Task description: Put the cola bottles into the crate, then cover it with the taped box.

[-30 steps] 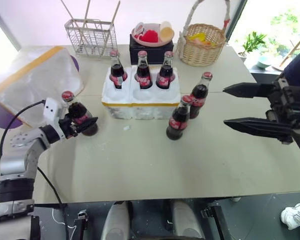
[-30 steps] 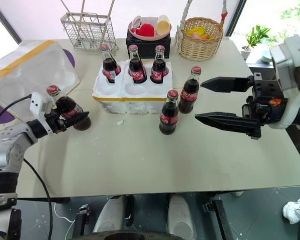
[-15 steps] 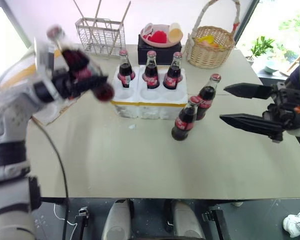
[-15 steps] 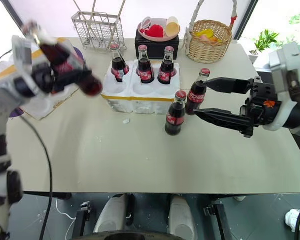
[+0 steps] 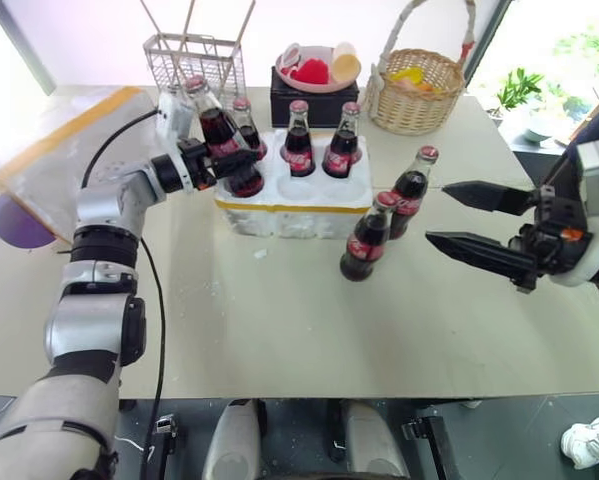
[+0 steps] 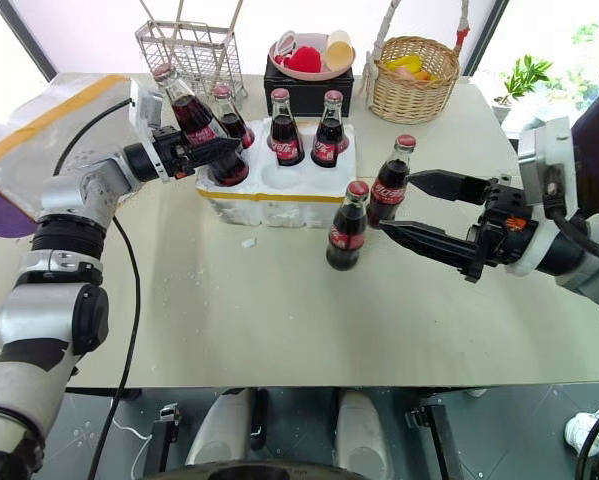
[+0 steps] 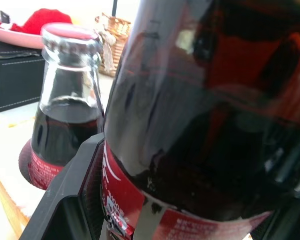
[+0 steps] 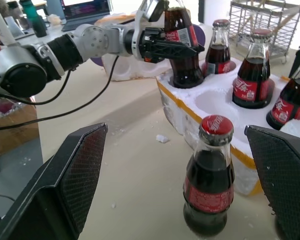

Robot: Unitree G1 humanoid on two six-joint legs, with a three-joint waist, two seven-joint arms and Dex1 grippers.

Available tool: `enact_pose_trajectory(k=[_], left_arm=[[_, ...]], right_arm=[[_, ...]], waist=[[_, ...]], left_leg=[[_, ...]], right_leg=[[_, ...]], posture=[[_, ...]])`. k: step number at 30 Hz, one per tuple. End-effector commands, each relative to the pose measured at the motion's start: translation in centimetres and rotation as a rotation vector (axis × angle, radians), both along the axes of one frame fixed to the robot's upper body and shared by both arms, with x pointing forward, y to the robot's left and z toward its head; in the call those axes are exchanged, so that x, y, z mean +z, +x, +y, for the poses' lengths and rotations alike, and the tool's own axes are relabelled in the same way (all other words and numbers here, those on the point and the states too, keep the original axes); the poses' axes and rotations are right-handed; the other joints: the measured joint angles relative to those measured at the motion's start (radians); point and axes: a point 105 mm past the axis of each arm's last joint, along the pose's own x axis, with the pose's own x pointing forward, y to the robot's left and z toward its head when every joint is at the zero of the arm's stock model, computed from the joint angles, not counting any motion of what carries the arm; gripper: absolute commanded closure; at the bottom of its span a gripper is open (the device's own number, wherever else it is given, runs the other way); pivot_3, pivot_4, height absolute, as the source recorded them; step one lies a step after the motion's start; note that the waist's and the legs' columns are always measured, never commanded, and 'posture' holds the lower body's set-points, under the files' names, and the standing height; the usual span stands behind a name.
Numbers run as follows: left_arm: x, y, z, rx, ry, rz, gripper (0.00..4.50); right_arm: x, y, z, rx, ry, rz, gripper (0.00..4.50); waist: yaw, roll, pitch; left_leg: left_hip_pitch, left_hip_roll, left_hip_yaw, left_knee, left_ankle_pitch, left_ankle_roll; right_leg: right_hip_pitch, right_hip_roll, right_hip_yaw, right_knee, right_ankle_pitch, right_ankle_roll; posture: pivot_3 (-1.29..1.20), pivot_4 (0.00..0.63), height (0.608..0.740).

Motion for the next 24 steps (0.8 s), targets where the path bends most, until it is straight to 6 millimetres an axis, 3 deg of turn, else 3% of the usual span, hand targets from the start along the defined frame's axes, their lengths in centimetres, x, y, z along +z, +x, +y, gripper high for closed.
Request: enact_pose_trajectory(k=[1,2,4,6,9,13,20,22,24], left_arm=[[1.1,0.2,-0.3,0.003,0.073,-0.095,1.69],[0.8,0.3,-0.4,0.013,0.075,-0.088,1.69],[-0.4,0.7,-0.7,0.034,0.123,-0.093,0.68],[-1.5,0.7,-0.8,0.039,0.170,-0.101,0.06],[-2.4,0.4,-0.8,0.027,0.185,-0.103,0.06],[-0.9,-0.6,0.5,0.022,0.127,-0.124,0.06],[5.2,-6.0,2.9,-0.069,-0.037,-0.160,0.06],[7.3,-9.8,3.4,-0.163,-0.053,-0.160,0.06],[6.6,-13.6,2.3,-0.284,0.024,-0.123,0.06]], right_arm=[[0.3,0.0,-0.1,-0.029,-0.004,-0.044,0.00],[0.1,0.2,-0.1,-0.038,-0.013,-0.040,0.00],[-0.5,0.6,-0.1,-0.057,-0.032,-0.038,0.00],[-1.0,1.0,-0.2,-0.077,-0.050,-0.038,0.00],[-2.1,1.5,-0.5,-0.116,-0.085,-0.032,0.00],[-3.7,1.8,-0.9,-0.156,-0.102,-0.008,0.00],[-6.1,1.7,-0.6,-0.208,-0.056,0.052,0.00],[-7.4,2.0,-0.1,-0.231,-0.056,0.060,0.00],[-8.2,2.6,0.4,-0.244,-0.038,0.074,0.00]], waist=[[0.001,0.000,0.000],[0.001,0.000,0.000],[0.001,0.000,0.000],[0.001,0.000,0.000],[0.000,0.001,-0.001],[-0.001,0.001,-0.001],[-0.011,0.001,0.000],[-0.022,0.001,0.000],[-0.034,0.001,0.000]], left_leg=[[0.000,0.000,0.000,0.000,0.000,0.000],[0.000,0.000,0.000,0.001,0.000,0.000],[0.000,0.000,0.000,0.001,0.000,0.000],[-0.001,0.000,0.000,0.002,0.000,0.000],[0.000,0.000,0.000,0.003,-0.001,0.001],[0.000,0.000,0.000,0.003,-0.001,0.002],[0.000,0.001,0.000,0.004,-0.001,0.002],[0.000,0.001,-0.001,0.004,-0.001,0.002],[0.001,0.001,-0.001,0.004,-0.001,0.002]], right_leg=[[0.000,0.000,0.000,0.000,0.000,0.000],[0.000,0.000,0.000,0.000,0.000,0.000],[0.000,0.000,0.000,0.000,0.000,0.000],[0.000,0.000,0.000,0.000,0.000,0.000],[0.001,0.000,0.000,0.000,0.000,0.000],[0.001,0.000,0.000,0.001,0.000,0.000],[0.001,0.000,0.000,0.002,0.000,0.000],[0.001,0.000,0.000,0.002,0.000,-0.001],[0.001,0.000,0.000,0.003,-0.001,0.000]], posture=[[0.00,0.150,0.740],[0.00,0.150,0.740],[0.00,0.150,0.740],[0.00,0.150,0.740],[0.00,0.150,0.740],[0.00,0.150,0.740],[0.00,0.150,0.740],[0.00,0.150,0.740],[0.00,0.150,0.740]])
